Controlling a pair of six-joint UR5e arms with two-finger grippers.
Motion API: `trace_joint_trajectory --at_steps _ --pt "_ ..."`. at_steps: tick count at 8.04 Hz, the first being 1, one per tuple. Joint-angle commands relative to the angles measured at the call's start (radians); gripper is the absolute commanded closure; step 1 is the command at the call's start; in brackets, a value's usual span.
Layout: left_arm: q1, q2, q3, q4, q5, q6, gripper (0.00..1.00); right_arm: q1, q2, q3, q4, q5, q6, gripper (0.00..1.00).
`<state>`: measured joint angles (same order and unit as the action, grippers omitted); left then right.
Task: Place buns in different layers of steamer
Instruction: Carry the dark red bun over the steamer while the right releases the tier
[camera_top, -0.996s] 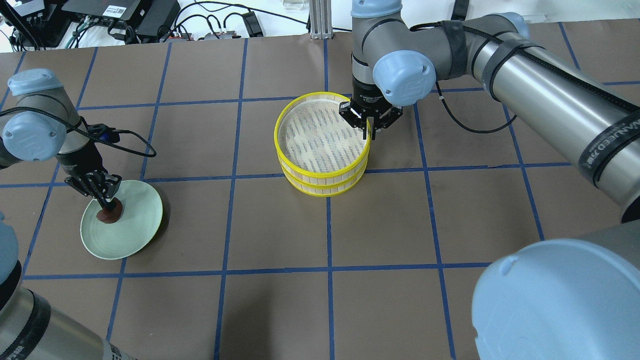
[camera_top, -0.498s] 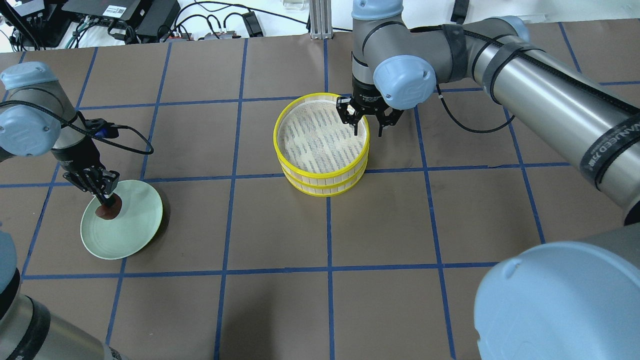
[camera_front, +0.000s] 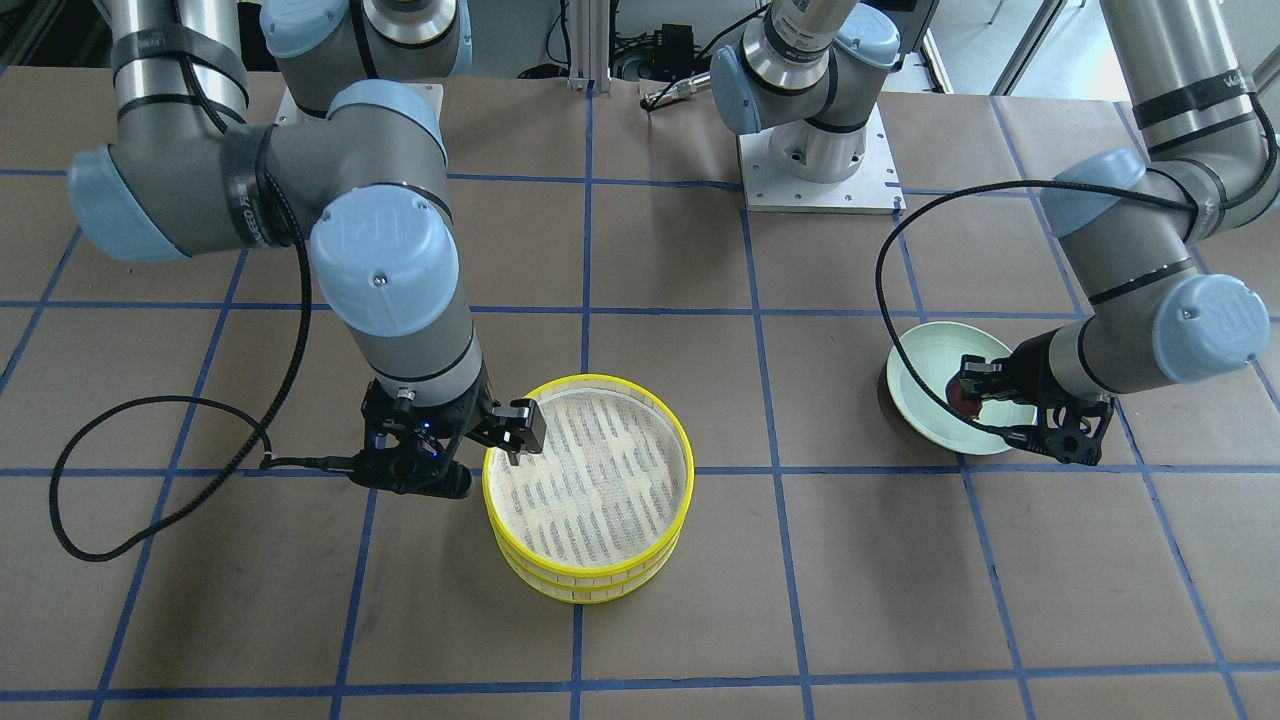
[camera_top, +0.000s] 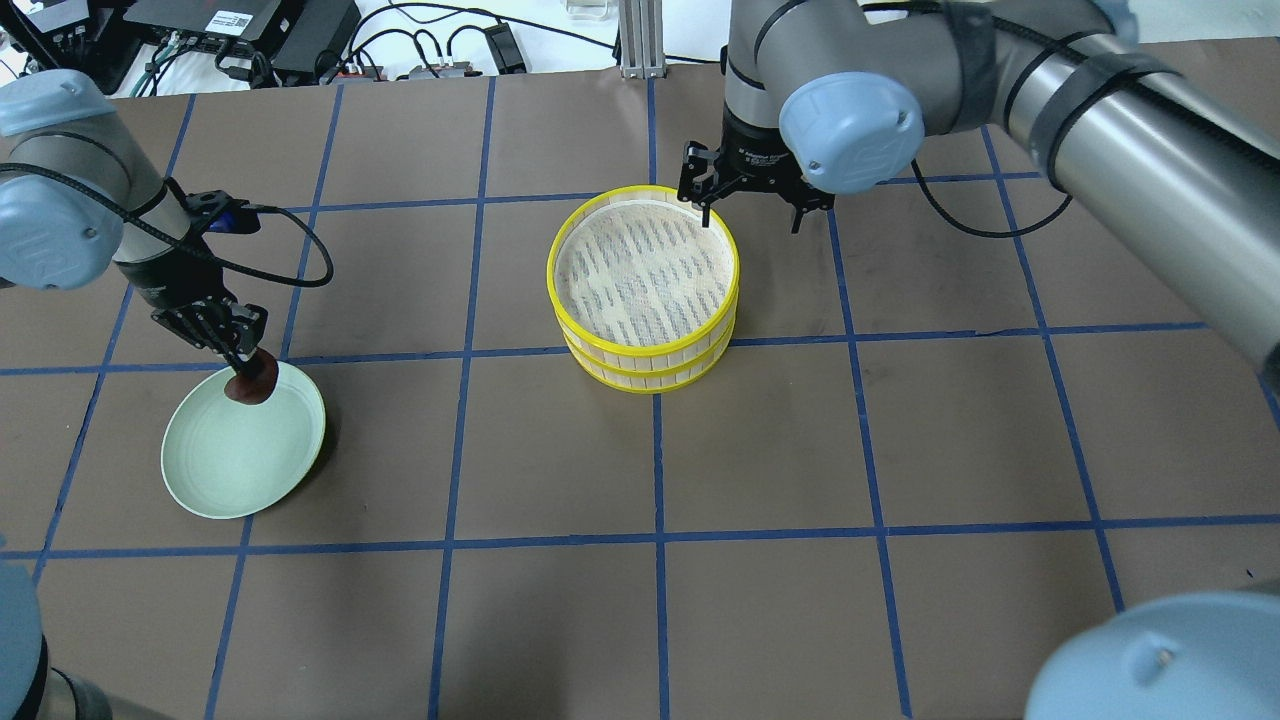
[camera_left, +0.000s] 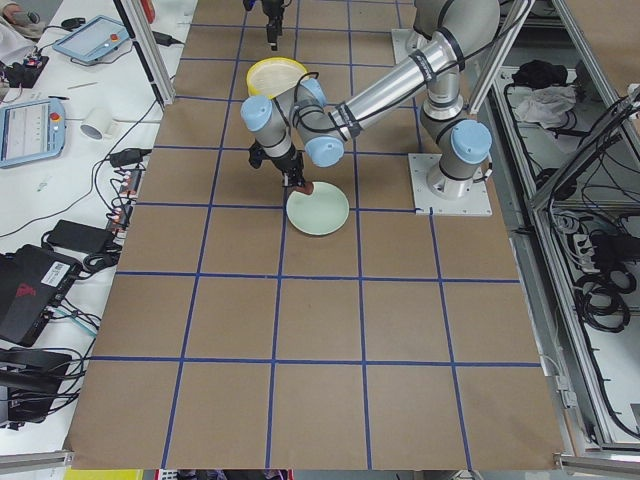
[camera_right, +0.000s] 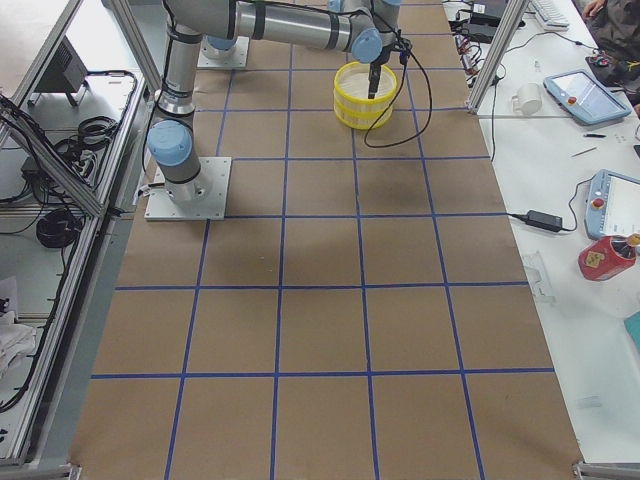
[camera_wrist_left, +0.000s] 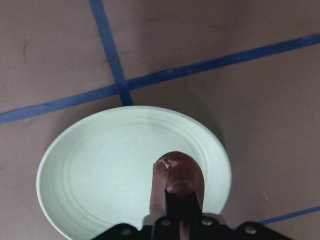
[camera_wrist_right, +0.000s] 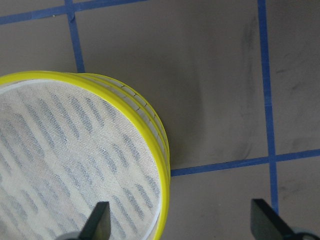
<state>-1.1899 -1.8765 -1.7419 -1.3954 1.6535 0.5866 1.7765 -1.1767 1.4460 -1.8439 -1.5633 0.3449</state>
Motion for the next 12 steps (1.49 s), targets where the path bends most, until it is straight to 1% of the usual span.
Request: trace_joint_trajectory --at_steps 1,2,3,4,5,6,8,9,10,12 --pt "-0.114 0.071 0.044 -0.054 -0.094 -0.106 1.00 -0.066 -0.160 0.005 0.122 0.005 -0.009 0.00" --pt "-0.155 0.077 0.054 -0.056 -0.103 -0.138 1.00 -0.106 -0.229 0.014 0.203 0.008 -0.014 0.00" --pt "-0.192 0.089 0.064 -0.056 -0.151 -0.195 1.00 -0.138 -0.297 0.048 0.251 0.009 -0.058 0.00" --pt "-0.242 0.108 0.067 -0.057 -0.167 -0.267 1.00 -0.166 -0.378 0.103 0.293 0.008 -0.108 0.00" --pt "-0.302 0.128 0.068 -0.054 -0.213 -0.346 1.00 -0.181 -0.449 0.176 0.291 0.008 -0.127 0.00" --pt "-0.354 0.137 0.070 -0.047 -0.239 -0.429 1.00 -0.183 -0.481 0.210 0.288 0.008 -0.129 0.00" --pt "-0.421 0.132 0.100 -0.028 -0.294 -0.529 1.00 -0.181 -0.481 0.214 0.288 0.009 -0.141 0.00" --pt "-0.442 0.128 0.107 0.022 -0.300 -0.568 1.00 -0.181 -0.481 0.214 0.288 0.011 -0.141 0.00" --pt "-0.464 0.117 0.105 0.092 -0.360 -0.600 1.00 -0.181 -0.481 0.214 0.290 0.008 -0.142 0.00" --pt "-0.502 0.082 0.105 0.175 -0.397 -0.654 1.00 -0.181 -0.481 0.212 0.287 0.009 -0.142 0.00"
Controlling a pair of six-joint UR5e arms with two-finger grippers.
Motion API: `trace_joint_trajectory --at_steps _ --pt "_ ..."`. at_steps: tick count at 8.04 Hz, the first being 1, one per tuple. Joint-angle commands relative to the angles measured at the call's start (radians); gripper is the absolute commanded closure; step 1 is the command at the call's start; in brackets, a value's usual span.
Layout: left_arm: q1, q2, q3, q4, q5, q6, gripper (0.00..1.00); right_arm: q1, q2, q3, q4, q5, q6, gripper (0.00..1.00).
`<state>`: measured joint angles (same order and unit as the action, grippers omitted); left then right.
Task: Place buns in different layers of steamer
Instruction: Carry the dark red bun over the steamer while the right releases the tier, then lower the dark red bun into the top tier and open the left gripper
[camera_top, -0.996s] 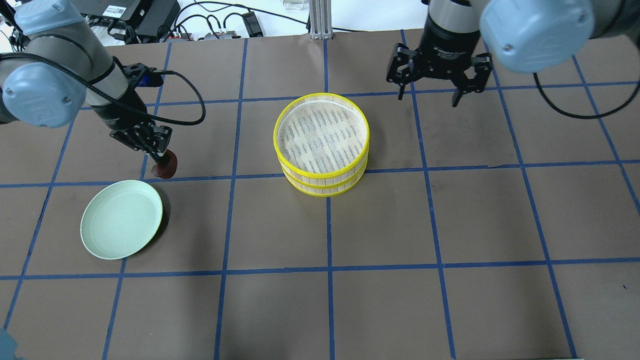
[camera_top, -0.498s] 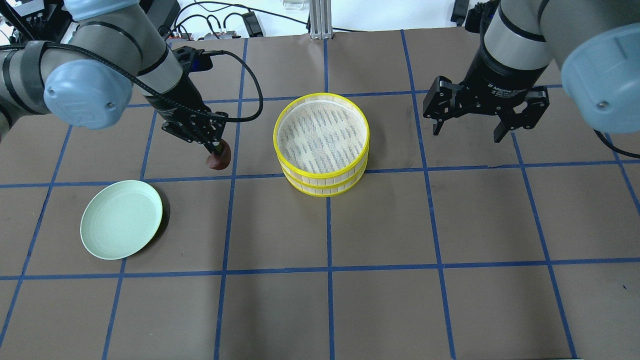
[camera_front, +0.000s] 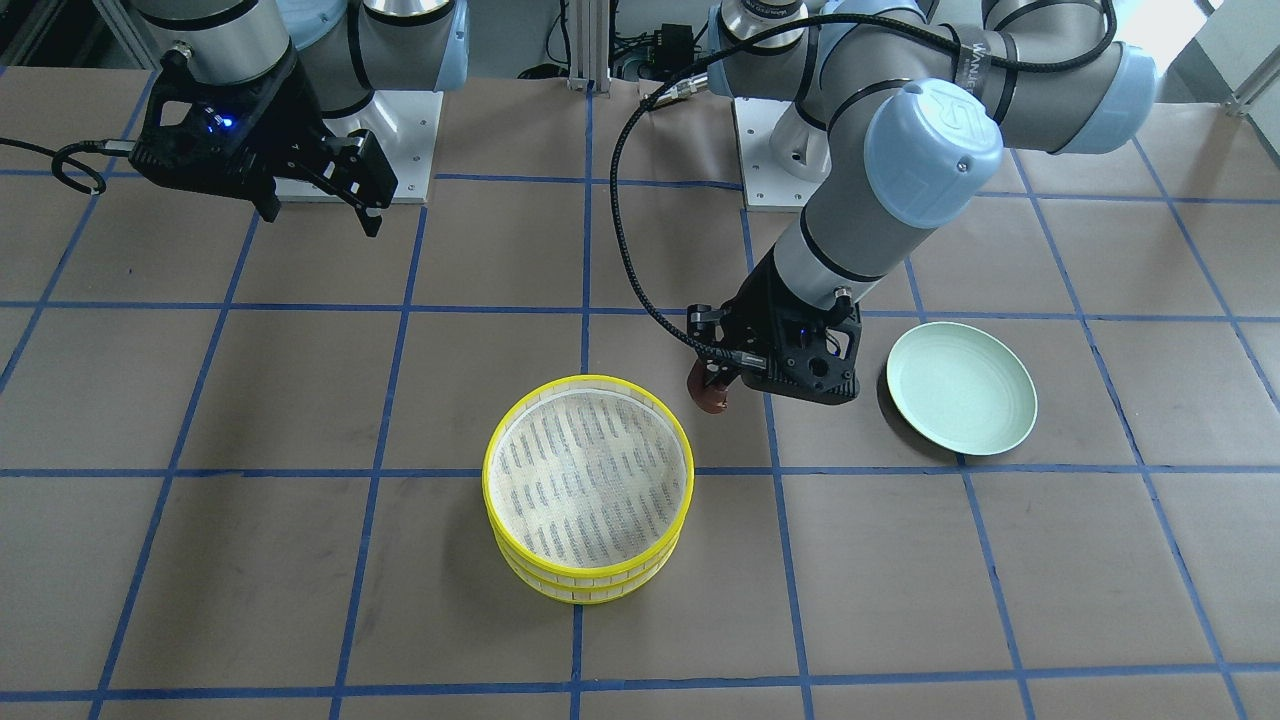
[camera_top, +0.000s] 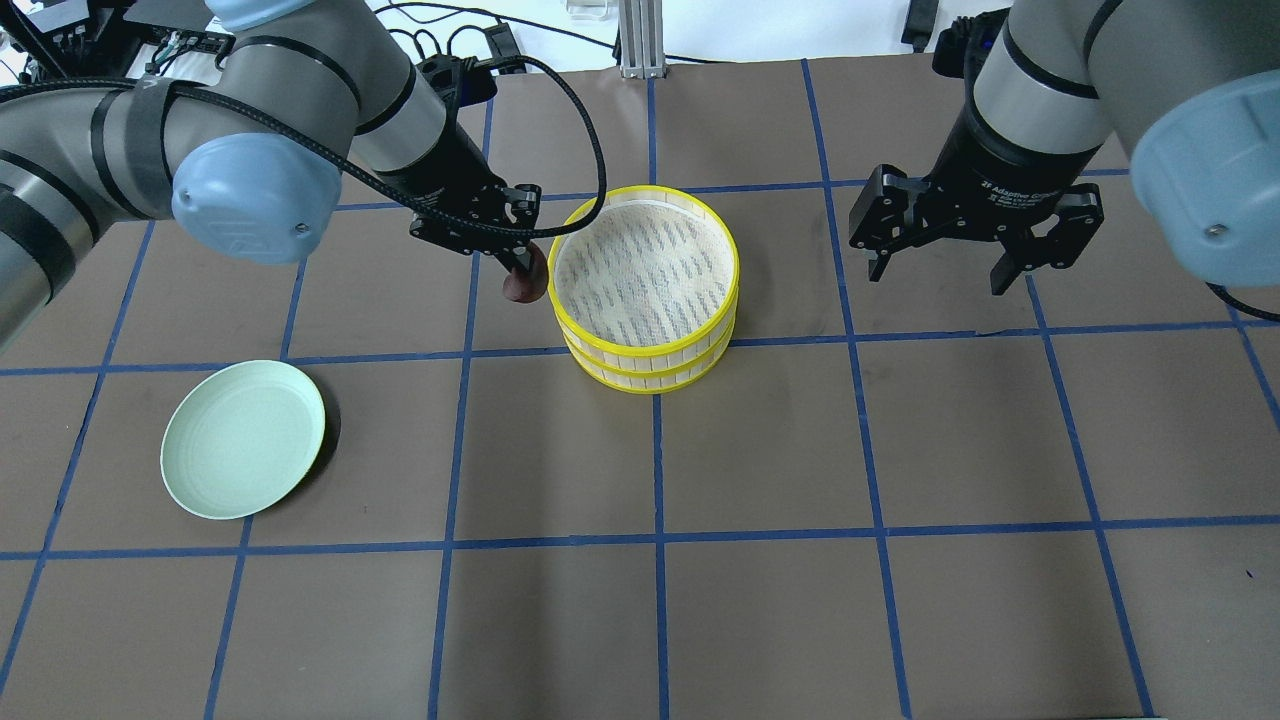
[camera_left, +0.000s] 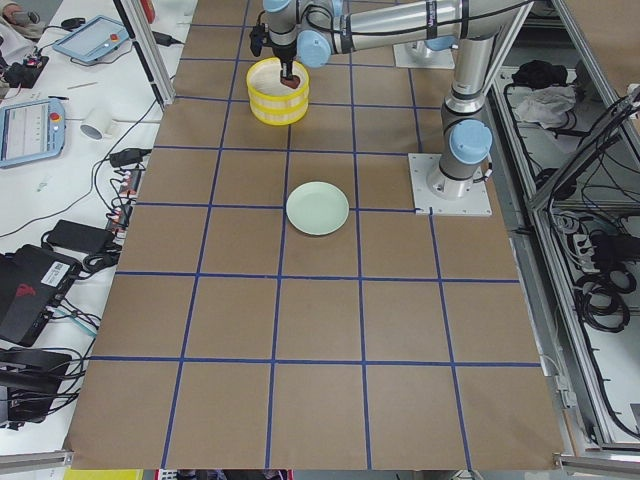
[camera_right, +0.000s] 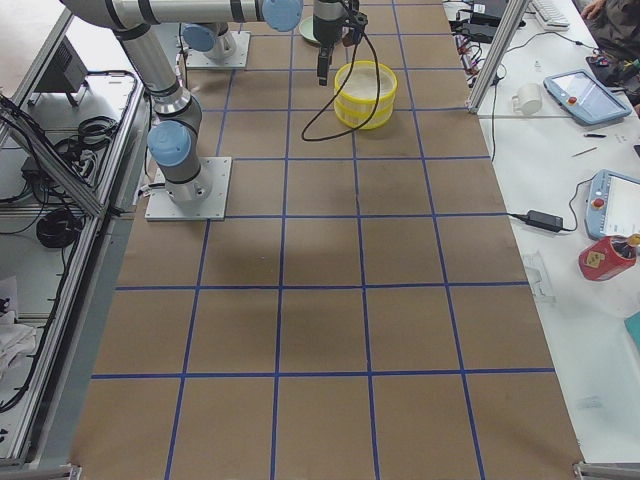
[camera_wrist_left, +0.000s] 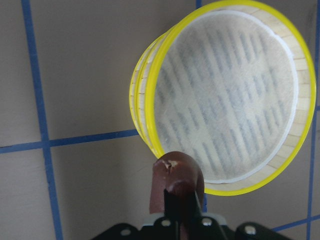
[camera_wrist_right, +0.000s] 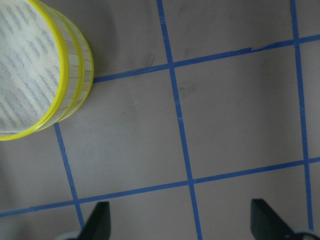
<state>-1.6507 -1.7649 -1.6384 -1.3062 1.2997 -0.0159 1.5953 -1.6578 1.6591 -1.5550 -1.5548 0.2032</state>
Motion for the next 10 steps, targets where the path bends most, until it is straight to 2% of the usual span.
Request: trace_joint_trajectory --at_steps 1,4,7,8,9,10 --pt "-0.069 -0.053 0.002 0.167 -0.086 -0.087 1.00 0.000 0.000 -0.001 -0.002 0.001 -0.001 0.00" --pt "-0.109 -0.131 0.002 0.269 -0.099 -0.134 1.00 0.000 0.000 -0.001 -0.002 0.001 -0.016 0.00" --pt "-0.109 -0.203 0.002 0.388 -0.154 -0.168 1.00 0.003 -0.003 -0.004 0.000 0.005 -0.125 0.00" --pt "-0.110 -0.208 0.000 0.392 -0.151 -0.167 0.59 0.003 -0.003 -0.004 0.000 0.006 -0.125 0.00" --pt "-0.110 -0.208 -0.006 0.389 -0.149 -0.182 0.25 0.003 -0.002 -0.004 0.000 0.007 -0.122 0.00" --pt "-0.112 -0.208 -0.006 0.390 -0.151 -0.212 0.17 0.003 -0.002 -0.004 0.000 0.007 -0.120 0.00"
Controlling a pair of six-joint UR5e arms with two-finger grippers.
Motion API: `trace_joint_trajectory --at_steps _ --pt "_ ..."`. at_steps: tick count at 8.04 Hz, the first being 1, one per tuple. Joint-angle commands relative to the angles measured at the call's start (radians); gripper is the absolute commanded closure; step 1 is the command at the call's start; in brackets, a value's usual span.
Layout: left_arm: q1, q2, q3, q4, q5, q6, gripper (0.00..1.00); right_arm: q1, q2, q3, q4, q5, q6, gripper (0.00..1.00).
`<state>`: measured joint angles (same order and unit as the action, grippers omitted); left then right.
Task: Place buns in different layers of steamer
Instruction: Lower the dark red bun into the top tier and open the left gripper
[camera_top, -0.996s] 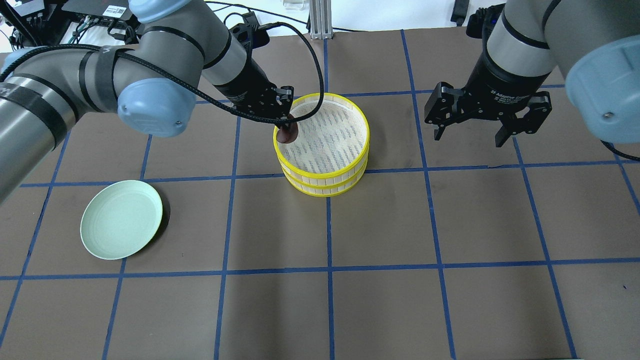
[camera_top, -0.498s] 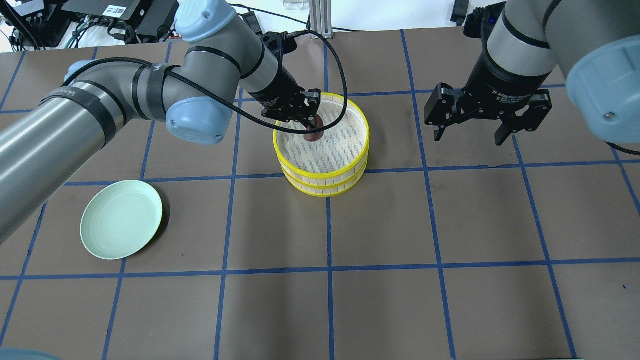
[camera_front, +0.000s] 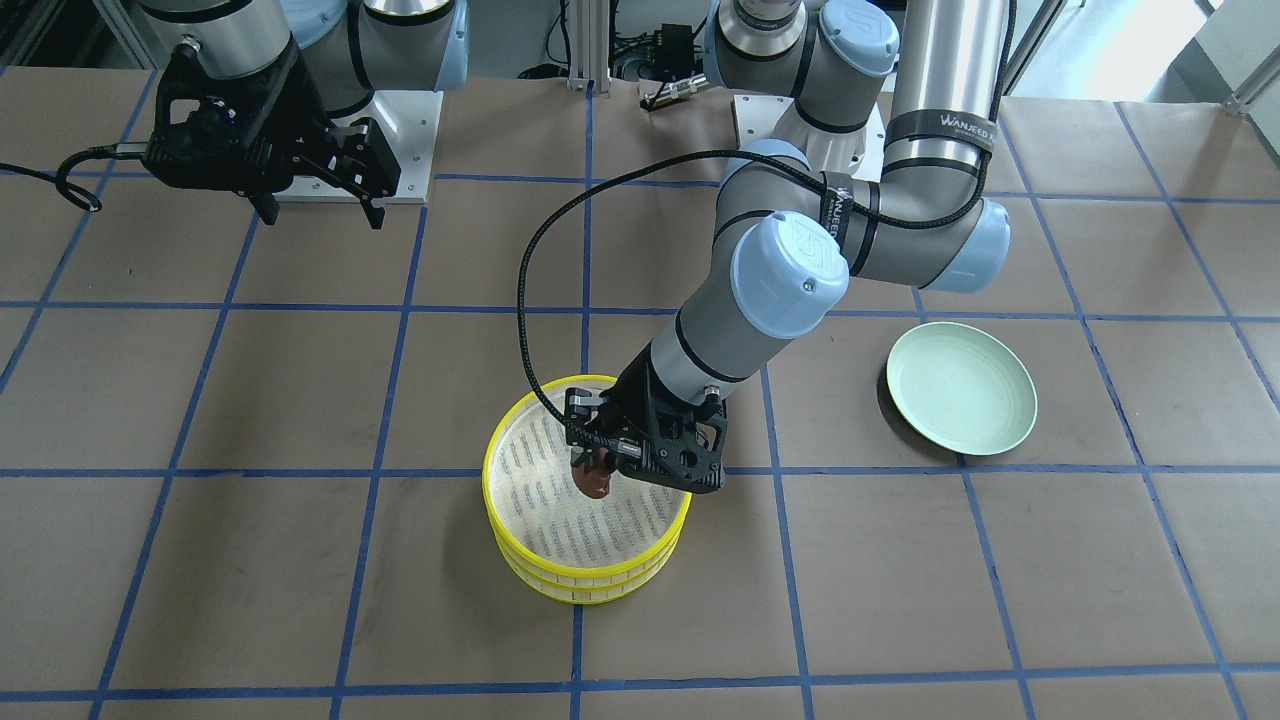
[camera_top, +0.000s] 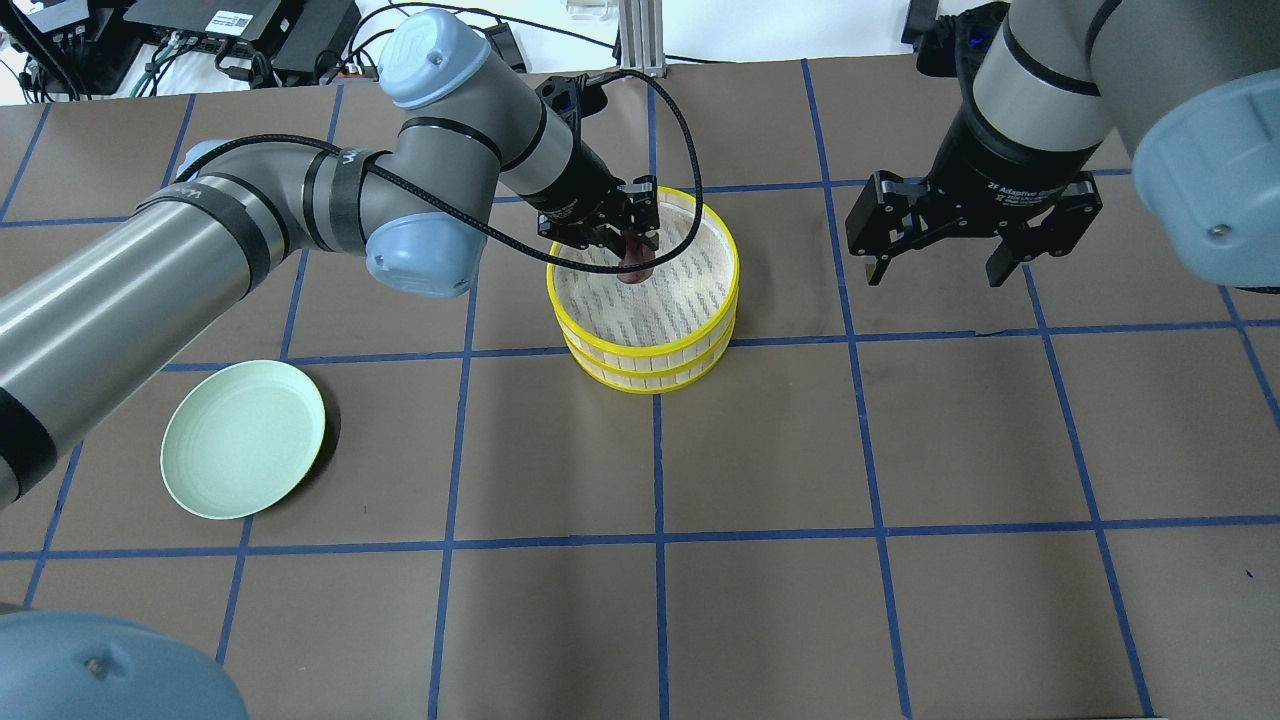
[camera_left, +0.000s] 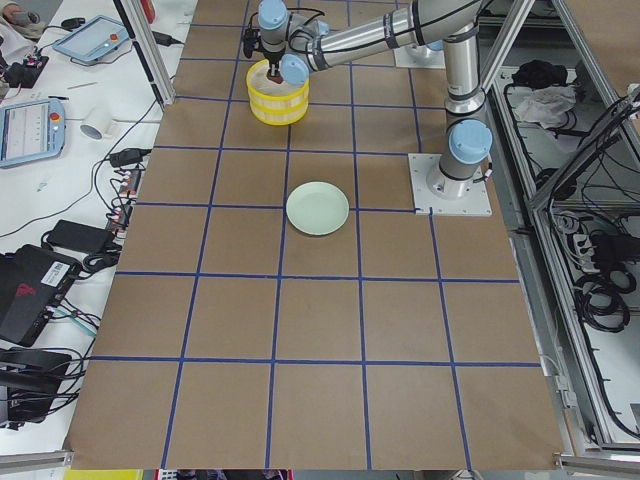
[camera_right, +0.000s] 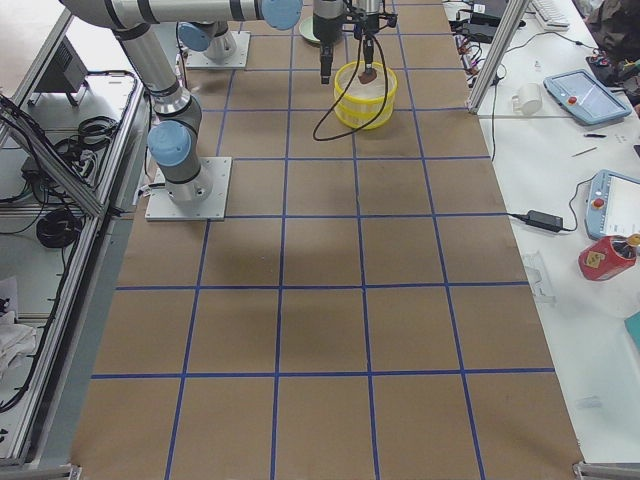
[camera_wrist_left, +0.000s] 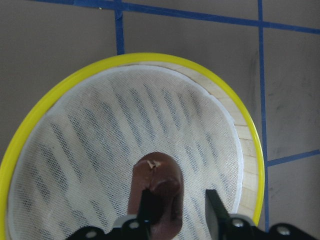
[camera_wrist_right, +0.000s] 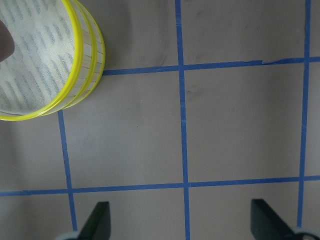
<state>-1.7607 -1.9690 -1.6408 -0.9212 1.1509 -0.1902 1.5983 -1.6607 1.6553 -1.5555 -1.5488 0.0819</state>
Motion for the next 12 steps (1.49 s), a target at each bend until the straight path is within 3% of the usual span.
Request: trace_joint_trajectory --at_steps 1,3,5,9,12 --pt "-0.006 0.002 -0.004 0.001 -0.002 -0.054 0.16 0.000 0.001 0.000 0.000 0.001 0.002 0.00" --pt "-0.028 0.016 0.001 -0.005 0.009 -0.075 0.13 0.000 0.001 0.000 0.000 0.001 0.004 0.00" --pt "-0.034 0.065 0.003 -0.043 0.036 -0.080 0.00 0.000 0.001 0.000 0.000 0.001 0.004 0.00" --pt "-0.025 0.182 0.019 -0.255 0.270 0.137 0.00 0.000 0.001 0.000 0.000 0.001 0.004 0.00" --pt "0.056 0.266 0.033 -0.436 0.314 0.277 0.00 0.000 0.001 -0.002 -0.003 0.001 0.005 0.00"
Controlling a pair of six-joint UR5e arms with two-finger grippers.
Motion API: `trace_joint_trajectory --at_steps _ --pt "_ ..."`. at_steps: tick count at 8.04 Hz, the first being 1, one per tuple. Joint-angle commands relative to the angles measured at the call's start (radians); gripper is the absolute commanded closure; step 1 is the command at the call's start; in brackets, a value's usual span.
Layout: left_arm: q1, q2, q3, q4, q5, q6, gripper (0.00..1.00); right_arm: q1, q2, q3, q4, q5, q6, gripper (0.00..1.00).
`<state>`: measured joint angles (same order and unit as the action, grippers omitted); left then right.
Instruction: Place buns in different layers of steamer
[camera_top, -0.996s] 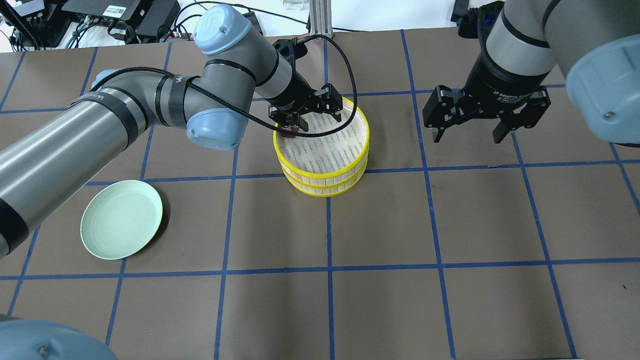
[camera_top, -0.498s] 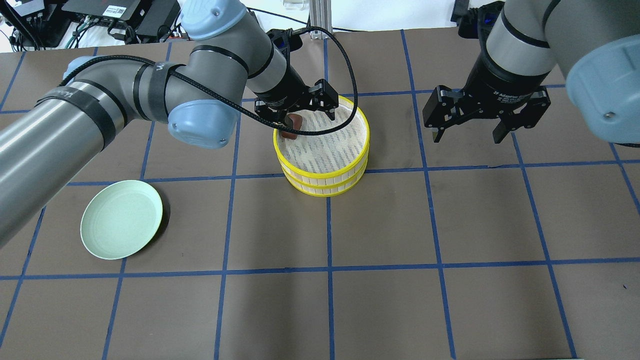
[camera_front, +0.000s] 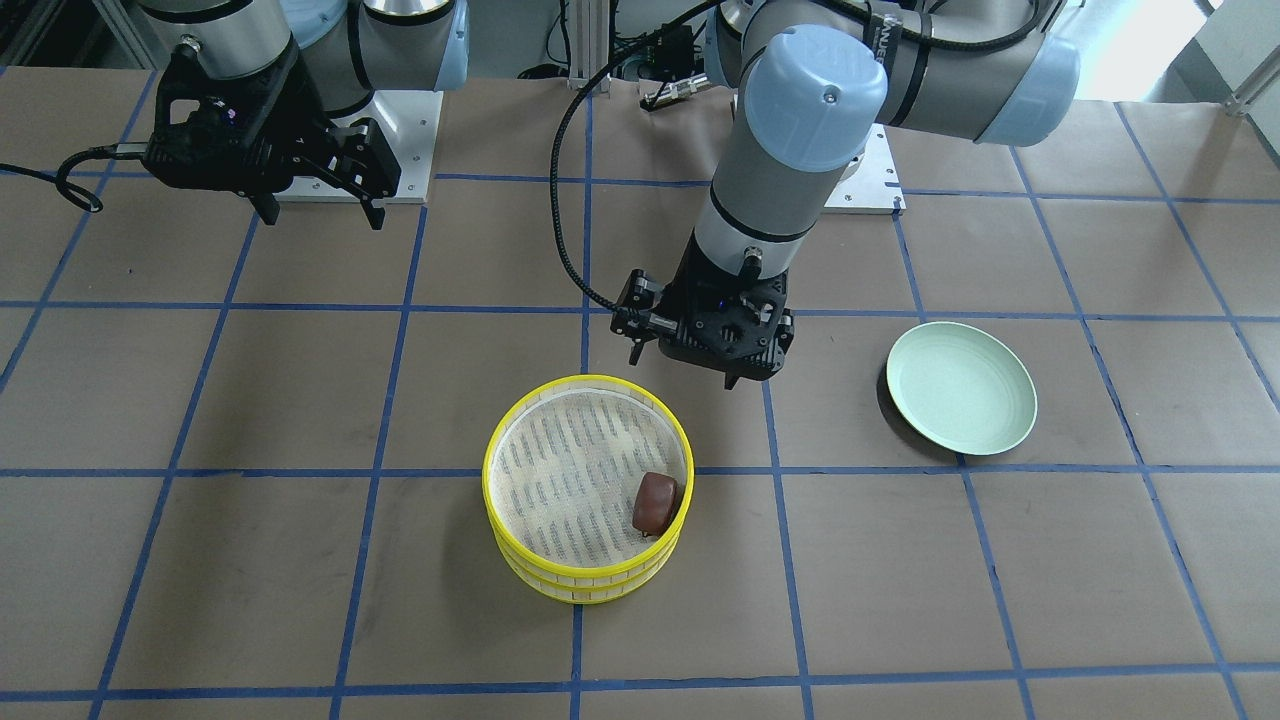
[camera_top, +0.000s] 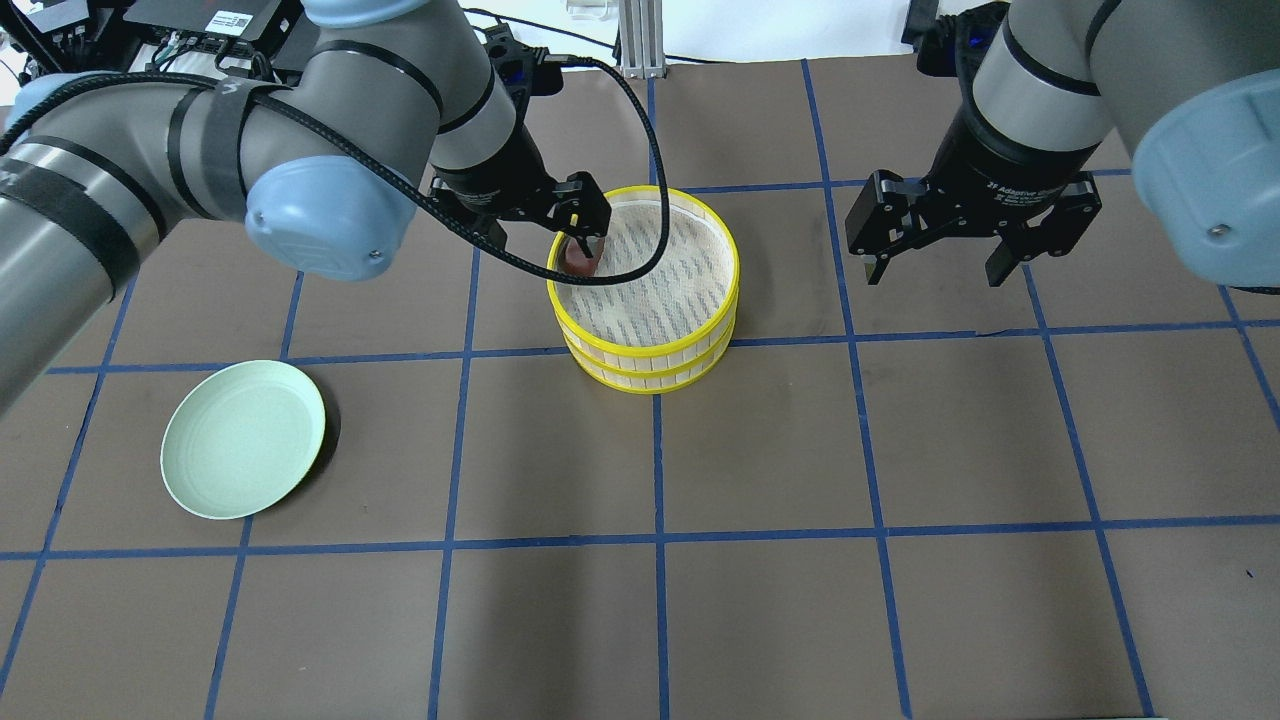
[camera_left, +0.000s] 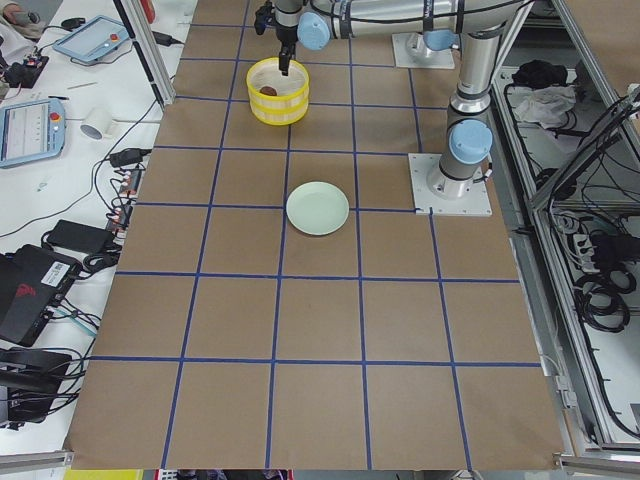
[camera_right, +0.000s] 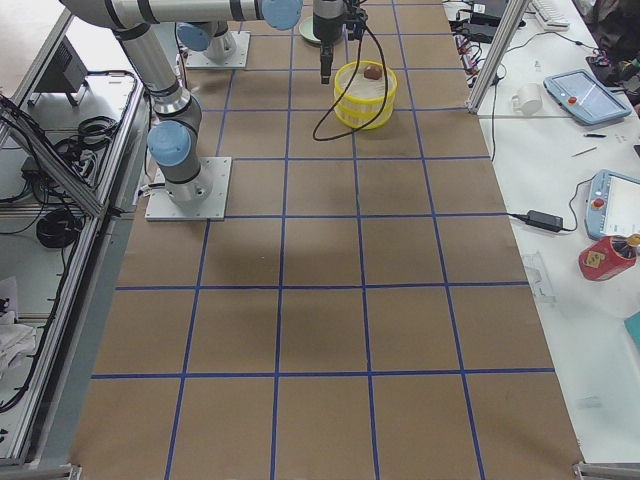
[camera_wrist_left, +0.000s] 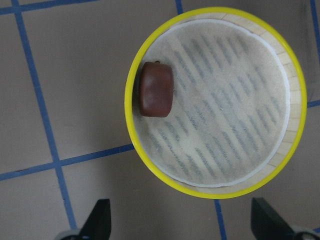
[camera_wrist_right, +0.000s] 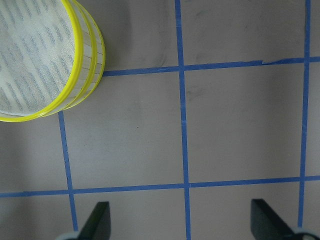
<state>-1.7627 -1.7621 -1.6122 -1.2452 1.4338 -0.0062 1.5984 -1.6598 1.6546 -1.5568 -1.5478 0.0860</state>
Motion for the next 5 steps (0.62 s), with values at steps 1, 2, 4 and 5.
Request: trace_joint_trajectory --at_steps 1,2,4,5 --pt "0.113 0.084 0.005 -0.164 0.031 0.173 0.00 0.000 0.000 -0.001 -0.002 0.000 0.001 0.00" --pt "0.173 0.096 0.003 -0.201 0.033 0.234 0.00 0.000 0.000 0.001 -0.002 0.000 0.000 0.00" --pt "0.268 0.125 -0.003 -0.246 0.077 0.308 0.00 0.000 0.000 -0.001 -0.003 0.000 0.001 0.00" --pt "0.294 0.142 -0.006 -0.272 0.115 0.310 0.00 0.000 0.002 -0.001 -0.003 0.000 0.000 0.00"
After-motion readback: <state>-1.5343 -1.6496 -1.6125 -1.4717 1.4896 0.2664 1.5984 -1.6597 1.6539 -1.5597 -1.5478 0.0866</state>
